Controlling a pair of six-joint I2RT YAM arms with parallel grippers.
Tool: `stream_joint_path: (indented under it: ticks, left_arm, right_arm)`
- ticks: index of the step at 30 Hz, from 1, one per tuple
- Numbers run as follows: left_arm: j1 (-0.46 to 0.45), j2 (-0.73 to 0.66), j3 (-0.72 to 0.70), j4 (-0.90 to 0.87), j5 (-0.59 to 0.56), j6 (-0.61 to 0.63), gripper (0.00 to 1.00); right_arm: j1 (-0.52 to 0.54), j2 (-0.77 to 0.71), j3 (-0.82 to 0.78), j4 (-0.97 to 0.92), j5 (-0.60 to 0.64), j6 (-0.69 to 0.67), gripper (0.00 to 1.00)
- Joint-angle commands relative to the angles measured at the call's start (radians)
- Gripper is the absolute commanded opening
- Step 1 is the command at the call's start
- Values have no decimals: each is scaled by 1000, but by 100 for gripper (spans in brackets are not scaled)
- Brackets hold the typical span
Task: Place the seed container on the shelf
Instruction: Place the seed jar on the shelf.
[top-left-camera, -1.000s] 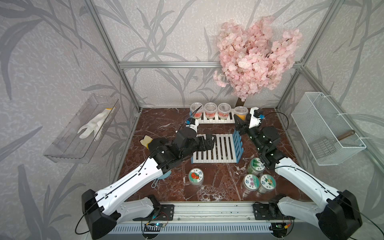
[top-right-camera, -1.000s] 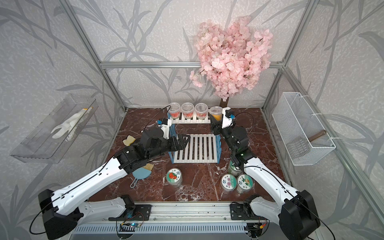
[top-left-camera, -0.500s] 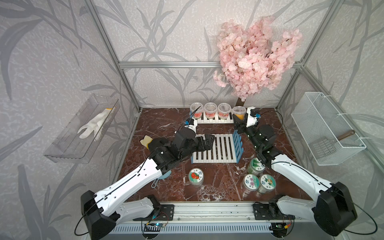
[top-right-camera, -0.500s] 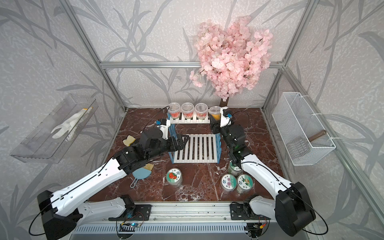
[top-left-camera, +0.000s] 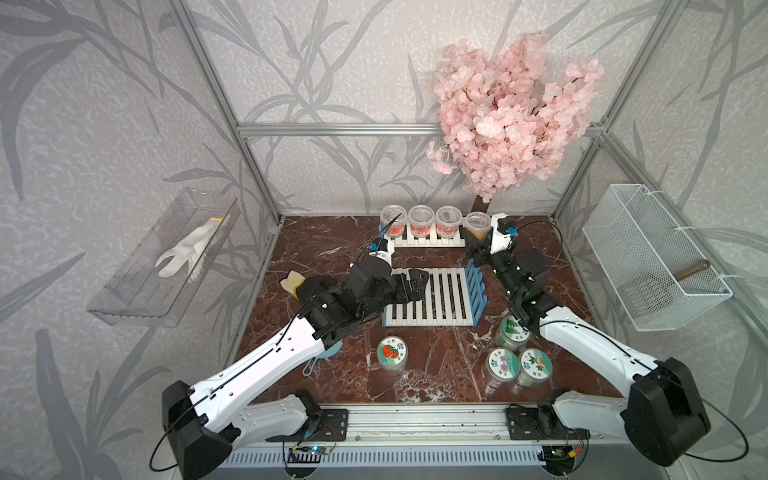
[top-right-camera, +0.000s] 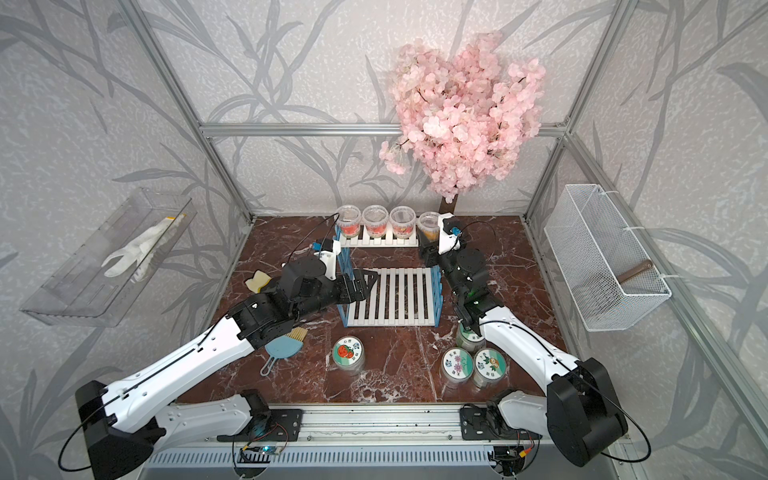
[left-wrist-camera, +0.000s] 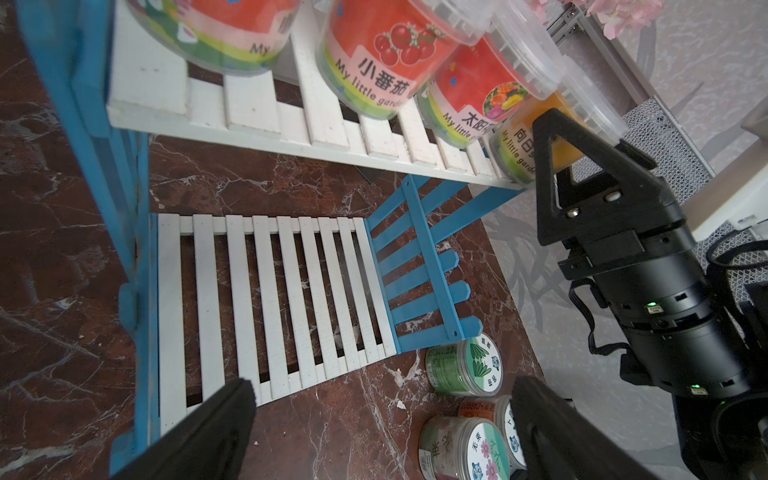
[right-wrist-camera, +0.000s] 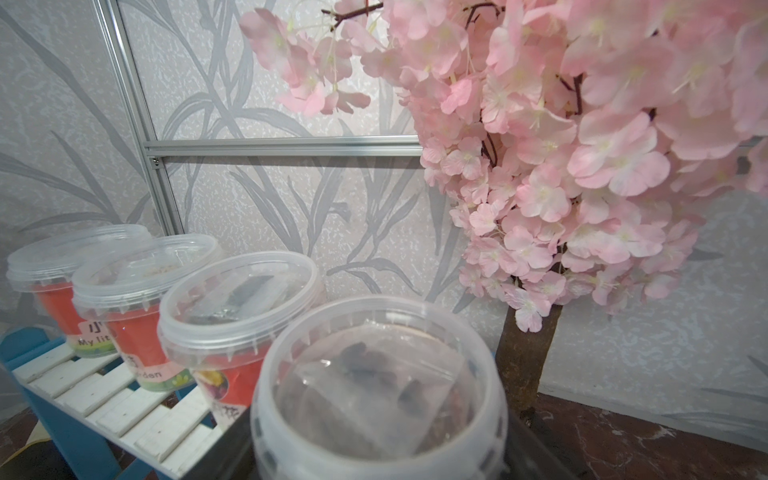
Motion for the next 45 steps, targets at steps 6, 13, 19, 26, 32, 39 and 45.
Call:
stream_joint_path:
  ticks: [6, 13, 19, 26, 32, 39, 45]
  left_arm:
    - [8, -4, -4, 1, 10, 20, 100]
    - [10, -1, -11, 3, 16, 15, 100]
    - [11, 2, -11, 2, 25, 11, 100]
    - [11, -2, -14, -2, 22, 14, 100]
    - [12, -1, -14, -3, 31, 11, 100]
    - [12, 2, -9, -3, 38, 13, 100]
    - [13, 9, -5, 0, 46, 14, 100]
  right_arm:
    - [-5, -28, 38, -31, -7, -14, 73]
    - [-4, -34, 61, -85, -8, -49, 68]
    - [-11, -7, 76, -74, -21, -56, 67]
    - [-11, 3, 64, -60, -15, -47, 70]
    - [-11, -20, 81, -114, -21, -43, 76]
    - [-13, -49, 72, -164, -23, -50, 78]
    - [-13, -74, 68, -199, -19, -53, 78]
